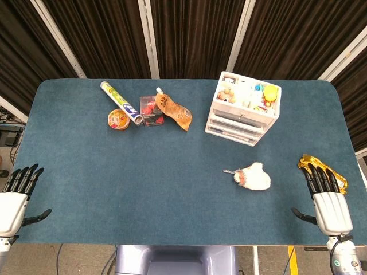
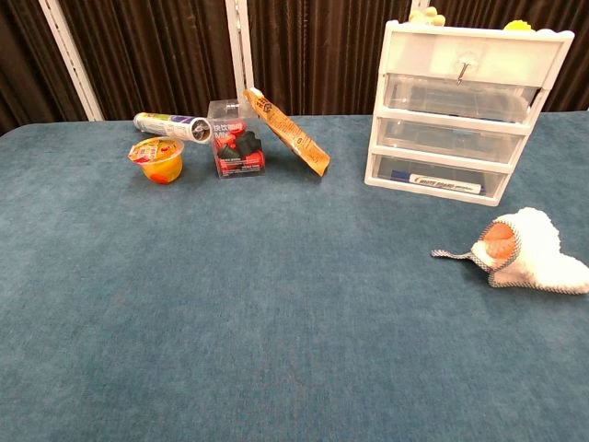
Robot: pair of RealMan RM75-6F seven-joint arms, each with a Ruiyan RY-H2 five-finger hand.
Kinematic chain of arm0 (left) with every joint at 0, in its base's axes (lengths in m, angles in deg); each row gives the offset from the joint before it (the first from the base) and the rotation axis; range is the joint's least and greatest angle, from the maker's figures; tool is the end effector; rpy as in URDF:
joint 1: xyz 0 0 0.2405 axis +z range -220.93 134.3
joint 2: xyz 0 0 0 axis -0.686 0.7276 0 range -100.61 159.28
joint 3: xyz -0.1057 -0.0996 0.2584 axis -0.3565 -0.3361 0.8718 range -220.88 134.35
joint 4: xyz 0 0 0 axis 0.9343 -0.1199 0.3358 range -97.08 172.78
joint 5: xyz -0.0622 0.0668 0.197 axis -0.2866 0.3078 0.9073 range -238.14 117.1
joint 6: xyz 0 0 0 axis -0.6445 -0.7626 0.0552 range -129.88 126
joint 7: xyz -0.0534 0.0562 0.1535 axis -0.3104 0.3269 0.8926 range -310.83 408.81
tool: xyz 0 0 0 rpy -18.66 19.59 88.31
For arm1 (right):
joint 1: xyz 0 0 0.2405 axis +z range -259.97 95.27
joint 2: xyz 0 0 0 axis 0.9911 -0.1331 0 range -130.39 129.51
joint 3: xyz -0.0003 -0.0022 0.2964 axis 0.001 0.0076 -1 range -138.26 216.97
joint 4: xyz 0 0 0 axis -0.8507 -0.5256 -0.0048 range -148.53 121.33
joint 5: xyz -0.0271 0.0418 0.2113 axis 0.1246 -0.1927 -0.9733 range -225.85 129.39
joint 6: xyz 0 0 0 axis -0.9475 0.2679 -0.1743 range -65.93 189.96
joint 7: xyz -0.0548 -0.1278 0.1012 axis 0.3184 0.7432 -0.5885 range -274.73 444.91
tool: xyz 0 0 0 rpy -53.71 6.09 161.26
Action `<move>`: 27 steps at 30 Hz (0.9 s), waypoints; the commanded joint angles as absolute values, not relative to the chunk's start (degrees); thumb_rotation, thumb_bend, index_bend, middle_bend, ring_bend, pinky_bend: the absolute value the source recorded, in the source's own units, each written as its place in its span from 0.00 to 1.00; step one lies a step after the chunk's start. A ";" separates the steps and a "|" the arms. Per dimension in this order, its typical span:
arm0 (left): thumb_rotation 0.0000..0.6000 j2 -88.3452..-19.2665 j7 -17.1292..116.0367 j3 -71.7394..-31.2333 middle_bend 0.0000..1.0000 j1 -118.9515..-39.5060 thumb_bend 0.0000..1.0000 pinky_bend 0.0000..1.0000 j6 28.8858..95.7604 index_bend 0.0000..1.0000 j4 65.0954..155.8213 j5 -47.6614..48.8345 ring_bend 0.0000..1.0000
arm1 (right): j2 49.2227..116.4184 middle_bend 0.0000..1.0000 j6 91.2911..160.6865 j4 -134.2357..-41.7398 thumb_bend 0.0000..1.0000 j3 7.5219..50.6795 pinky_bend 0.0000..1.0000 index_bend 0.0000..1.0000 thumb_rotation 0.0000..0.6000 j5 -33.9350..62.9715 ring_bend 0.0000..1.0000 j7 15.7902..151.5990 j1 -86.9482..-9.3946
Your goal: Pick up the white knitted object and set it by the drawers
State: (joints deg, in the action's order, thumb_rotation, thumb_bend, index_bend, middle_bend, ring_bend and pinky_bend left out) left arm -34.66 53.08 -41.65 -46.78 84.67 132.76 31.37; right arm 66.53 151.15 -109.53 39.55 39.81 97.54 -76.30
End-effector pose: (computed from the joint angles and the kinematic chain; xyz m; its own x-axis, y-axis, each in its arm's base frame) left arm -0.3344 0.1857 0.1521 0.4302 0.0588 0.9008 0.9009 -0.0913 -0.4243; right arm -0.3233 -0.2063 0.1477 0.4925 0.0267 0.8699 -0.8677 -0.0622 0.4932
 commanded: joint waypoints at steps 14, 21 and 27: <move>1.00 -34.83 52.83 -41.69 0.00 -46.88 0.06 0.00 84.21 0.00 133.06 31.02 0.00 | 67.38 0.45 146.71 -114.04 0.00 35.06 0.72 0.10 1.00 36.76 0.55 98.80 -73.09; 1.00 -34.38 52.22 -41.52 0.00 -47.08 0.06 0.00 83.59 0.00 133.70 30.97 0.00 | 70.24 0.81 132.18 -115.62 0.00 31.00 0.85 0.11 1.00 23.22 0.78 108.52 -65.11; 1.00 -33.76 51.59 -41.33 0.00 -47.23 0.06 0.00 82.73 0.00 134.18 30.44 0.00 | 73.95 0.88 125.00 -113.04 0.00 30.60 0.87 0.11 1.00 12.31 0.83 117.37 -60.29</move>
State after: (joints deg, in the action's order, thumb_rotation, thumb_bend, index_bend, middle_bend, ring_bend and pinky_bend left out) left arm -33.81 51.63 -41.36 -47.21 82.79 134.14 30.49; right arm 71.64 128.67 -114.29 31.37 16.81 112.99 -63.33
